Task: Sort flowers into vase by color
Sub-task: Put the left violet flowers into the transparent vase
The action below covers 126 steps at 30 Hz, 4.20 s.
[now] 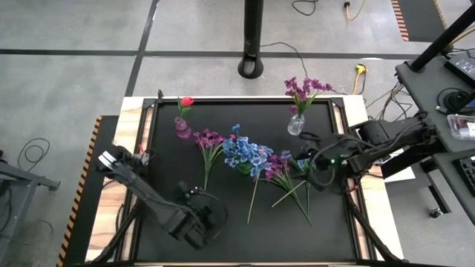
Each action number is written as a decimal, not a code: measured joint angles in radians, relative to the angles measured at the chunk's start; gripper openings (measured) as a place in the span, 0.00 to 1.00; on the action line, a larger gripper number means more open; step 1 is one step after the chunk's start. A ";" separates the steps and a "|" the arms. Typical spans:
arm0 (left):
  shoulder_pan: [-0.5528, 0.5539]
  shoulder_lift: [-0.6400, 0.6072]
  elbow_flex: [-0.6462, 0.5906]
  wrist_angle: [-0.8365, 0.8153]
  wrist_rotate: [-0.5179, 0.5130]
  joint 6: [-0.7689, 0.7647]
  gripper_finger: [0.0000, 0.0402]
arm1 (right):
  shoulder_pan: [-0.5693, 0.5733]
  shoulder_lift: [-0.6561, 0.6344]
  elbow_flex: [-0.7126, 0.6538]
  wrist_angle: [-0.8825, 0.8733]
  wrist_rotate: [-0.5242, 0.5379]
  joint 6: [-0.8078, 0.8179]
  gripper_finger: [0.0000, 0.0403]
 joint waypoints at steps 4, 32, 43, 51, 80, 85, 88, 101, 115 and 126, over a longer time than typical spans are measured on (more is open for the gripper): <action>0.071 -0.014 -0.166 0.165 0.006 -0.002 0.38 | 0.001 0.027 -0.009 -0.079 0.000 0.004 0.86; 0.362 -0.032 -0.435 0.495 0.080 0.085 0.60 | 0.004 0.059 -0.021 -0.087 0.029 -0.074 0.86; 0.369 -0.035 -0.507 0.563 0.076 0.041 0.48 | 0.004 0.059 -0.024 -0.080 0.029 -0.087 0.86; 0.367 -0.036 -0.506 0.552 0.092 0.048 0.20 | 0.004 0.059 -0.026 -0.080 0.028 -0.086 0.86; 0.055 -0.056 0.033 -0.201 0.259 0.064 0.00 | 0.005 0.058 -0.036 -0.125 0.025 -0.078 0.86; -0.120 -0.056 0.095 -0.142 0.413 0.086 0.00 | 0.005 0.058 -0.041 -0.109 0.026 -0.113 0.86; -0.240 -0.056 0.138 -0.032 0.303 0.100 0.00 | 0.015 0.058 -0.052 -0.082 0.028 -0.159 0.86; -0.293 -0.059 0.192 0.343 -0.476 0.707 0.00 | 0.228 0.030 -0.049 0.121 0.096 -0.254 0.86; 0.010 -0.058 0.169 0.947 0.026 1.608 0.00 | 0.564 0.031 -0.214 0.360 0.562 -0.346 0.86; 0.121 -0.081 -0.053 1.360 0.204 1.719 0.00 | 0.604 0.059 -0.571 1.212 0.589 -0.707 0.86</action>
